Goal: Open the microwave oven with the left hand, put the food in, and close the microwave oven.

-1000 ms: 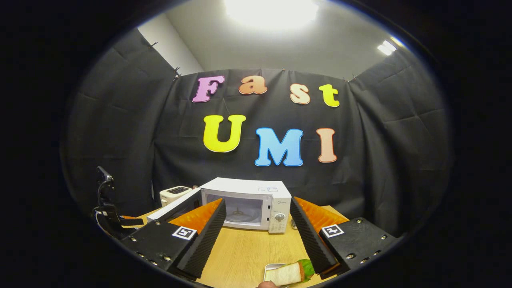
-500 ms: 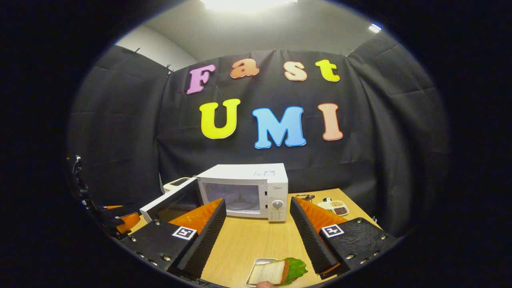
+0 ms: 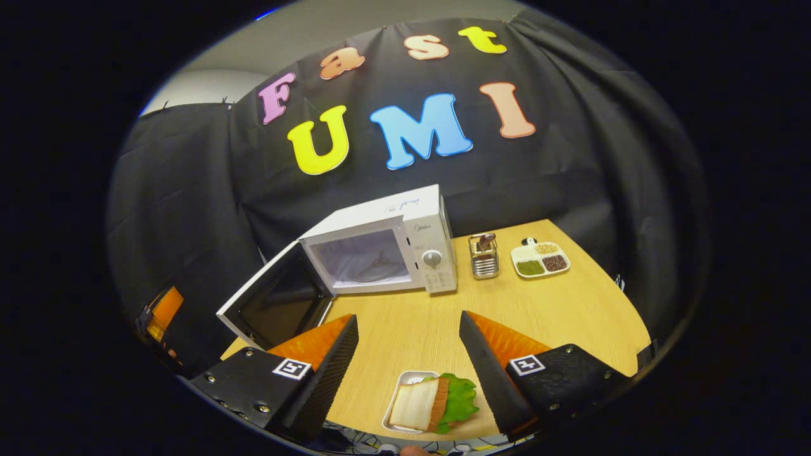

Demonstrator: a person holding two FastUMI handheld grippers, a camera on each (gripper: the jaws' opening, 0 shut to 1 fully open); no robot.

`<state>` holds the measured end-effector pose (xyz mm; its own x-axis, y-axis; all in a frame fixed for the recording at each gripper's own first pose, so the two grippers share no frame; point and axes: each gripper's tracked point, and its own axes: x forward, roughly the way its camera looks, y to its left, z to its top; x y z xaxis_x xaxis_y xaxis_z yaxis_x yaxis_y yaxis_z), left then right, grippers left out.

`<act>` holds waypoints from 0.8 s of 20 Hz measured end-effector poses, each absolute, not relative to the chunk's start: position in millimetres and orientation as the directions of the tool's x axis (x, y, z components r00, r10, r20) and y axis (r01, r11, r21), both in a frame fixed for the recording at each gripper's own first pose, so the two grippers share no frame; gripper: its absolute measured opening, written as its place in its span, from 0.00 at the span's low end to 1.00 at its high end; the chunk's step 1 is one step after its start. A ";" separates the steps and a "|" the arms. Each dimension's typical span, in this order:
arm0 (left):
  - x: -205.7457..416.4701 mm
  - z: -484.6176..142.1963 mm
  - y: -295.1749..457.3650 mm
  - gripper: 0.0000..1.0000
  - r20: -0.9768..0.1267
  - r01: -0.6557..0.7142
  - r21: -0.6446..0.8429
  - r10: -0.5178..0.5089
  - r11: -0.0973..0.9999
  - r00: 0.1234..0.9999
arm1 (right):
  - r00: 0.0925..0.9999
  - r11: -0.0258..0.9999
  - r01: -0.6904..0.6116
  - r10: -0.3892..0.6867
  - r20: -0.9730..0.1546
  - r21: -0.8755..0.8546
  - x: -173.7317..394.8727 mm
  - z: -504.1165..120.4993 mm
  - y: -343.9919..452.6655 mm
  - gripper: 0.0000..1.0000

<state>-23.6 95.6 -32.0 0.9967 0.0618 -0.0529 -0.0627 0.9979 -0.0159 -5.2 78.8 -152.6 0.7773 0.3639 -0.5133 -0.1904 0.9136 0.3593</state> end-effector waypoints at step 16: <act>-51.2 -10.1 57.7 0.97 -0.020 -0.134 0.015 0.134 0.991 0.991 | 0.439 0.863 -0.146 0.494 -0.750 0.483 -56.7 -274.5 68.2 0.98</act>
<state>-51.2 57.7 -10.1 0.9908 0.1342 -0.0197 -0.1339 0.9909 0.0150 -56.7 68.2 -274.5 0.4392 0.4941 -0.7503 -0.1459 0.8633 0.4832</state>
